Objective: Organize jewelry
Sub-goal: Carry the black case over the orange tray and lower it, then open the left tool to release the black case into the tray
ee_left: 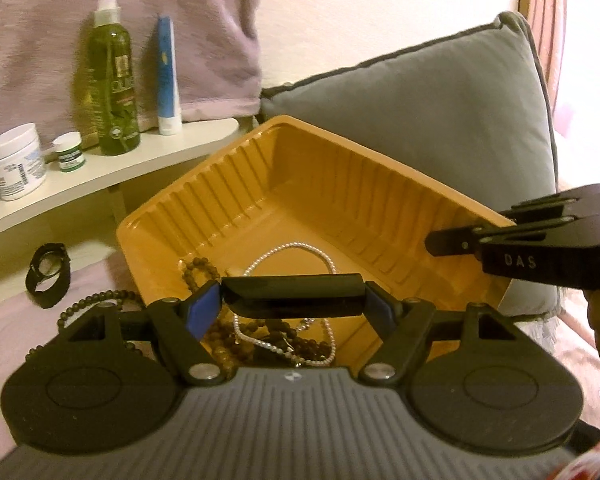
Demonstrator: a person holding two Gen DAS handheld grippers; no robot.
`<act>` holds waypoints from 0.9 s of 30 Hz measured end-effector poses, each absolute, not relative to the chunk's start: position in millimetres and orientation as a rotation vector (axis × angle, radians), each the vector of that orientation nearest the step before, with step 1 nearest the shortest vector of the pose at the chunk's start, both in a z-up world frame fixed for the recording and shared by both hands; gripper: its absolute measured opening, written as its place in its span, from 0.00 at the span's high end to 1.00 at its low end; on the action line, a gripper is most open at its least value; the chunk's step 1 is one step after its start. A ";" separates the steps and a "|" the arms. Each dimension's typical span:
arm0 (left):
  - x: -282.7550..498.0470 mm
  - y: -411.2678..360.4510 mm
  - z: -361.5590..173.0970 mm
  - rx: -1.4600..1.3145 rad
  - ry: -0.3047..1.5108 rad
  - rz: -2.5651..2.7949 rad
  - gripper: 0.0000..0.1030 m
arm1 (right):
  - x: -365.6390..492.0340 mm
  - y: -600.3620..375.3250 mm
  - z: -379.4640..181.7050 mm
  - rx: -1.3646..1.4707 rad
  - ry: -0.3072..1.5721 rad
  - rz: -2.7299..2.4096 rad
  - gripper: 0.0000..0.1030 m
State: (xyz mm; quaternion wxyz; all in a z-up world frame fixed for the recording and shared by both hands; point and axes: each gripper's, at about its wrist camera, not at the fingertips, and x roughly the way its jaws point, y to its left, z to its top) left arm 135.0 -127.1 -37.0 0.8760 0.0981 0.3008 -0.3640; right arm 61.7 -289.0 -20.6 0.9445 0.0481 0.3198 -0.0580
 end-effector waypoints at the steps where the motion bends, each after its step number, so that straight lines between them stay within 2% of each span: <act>1: 135.1 -128.3 -37.5 0.208 0.630 -0.765 0.28 | 61.7 -289.0 -20.7 0.098 0.652 -0.118 0.95; 17: 138.7 -139.3 -45.5 0.232 0.667 -0.807 0.28 | 62.4 -289.3 -21.6 0.102 0.652 -0.118 0.95; 27: 137.0 -123.7 -33.4 0.203 0.628 -0.750 0.26 | 63.2 -289.5 -21.9 0.104 0.653 -0.118 0.96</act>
